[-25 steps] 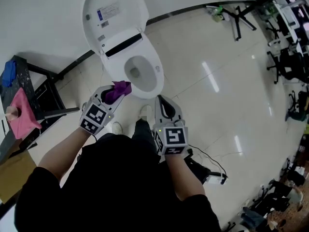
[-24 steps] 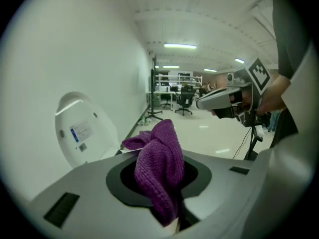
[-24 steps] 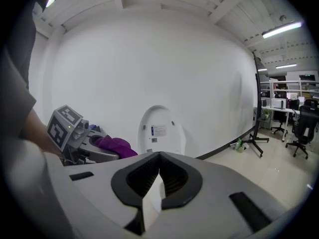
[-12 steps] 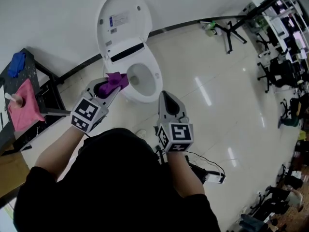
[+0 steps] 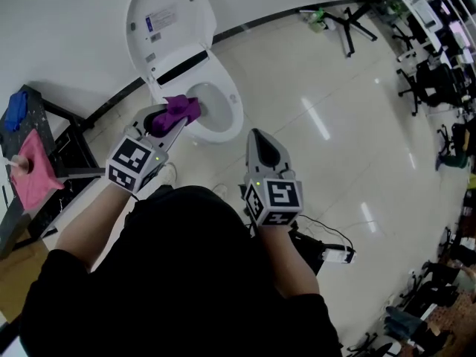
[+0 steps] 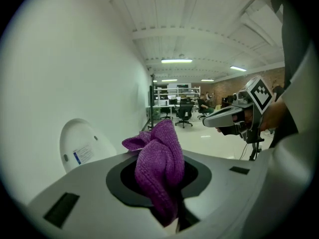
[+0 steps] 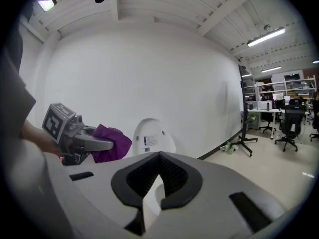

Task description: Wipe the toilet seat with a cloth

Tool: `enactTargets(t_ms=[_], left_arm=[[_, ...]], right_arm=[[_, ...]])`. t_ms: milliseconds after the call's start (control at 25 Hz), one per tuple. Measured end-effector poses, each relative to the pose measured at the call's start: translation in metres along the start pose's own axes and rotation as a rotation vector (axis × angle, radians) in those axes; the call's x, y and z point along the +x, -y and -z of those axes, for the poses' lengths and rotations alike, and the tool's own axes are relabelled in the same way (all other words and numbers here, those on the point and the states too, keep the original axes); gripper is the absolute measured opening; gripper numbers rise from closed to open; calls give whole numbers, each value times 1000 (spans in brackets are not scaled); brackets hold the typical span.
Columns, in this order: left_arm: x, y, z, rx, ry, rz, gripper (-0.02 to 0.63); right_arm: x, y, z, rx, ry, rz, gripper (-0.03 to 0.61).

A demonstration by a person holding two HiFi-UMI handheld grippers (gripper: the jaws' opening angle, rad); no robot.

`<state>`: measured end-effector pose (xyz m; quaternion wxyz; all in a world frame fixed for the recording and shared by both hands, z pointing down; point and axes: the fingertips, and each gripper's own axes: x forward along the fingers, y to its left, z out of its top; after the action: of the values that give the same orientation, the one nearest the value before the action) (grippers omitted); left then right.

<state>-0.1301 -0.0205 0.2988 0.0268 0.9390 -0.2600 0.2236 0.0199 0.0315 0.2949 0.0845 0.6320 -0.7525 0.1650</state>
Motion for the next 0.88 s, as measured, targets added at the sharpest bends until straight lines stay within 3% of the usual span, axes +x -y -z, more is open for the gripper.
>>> enactTargets(t_ms=[280,560,880], left_arm=[[25,11,-6,45,-3,153,94],[39,28,-9,48,9,221,94],[36,32,-12,52,24,236,94]], right_arm=[[-12,9,10,67,1,133,15],[-20,14,18,51,-15,177,15],[-19,12,14,40,-12,171,14]])
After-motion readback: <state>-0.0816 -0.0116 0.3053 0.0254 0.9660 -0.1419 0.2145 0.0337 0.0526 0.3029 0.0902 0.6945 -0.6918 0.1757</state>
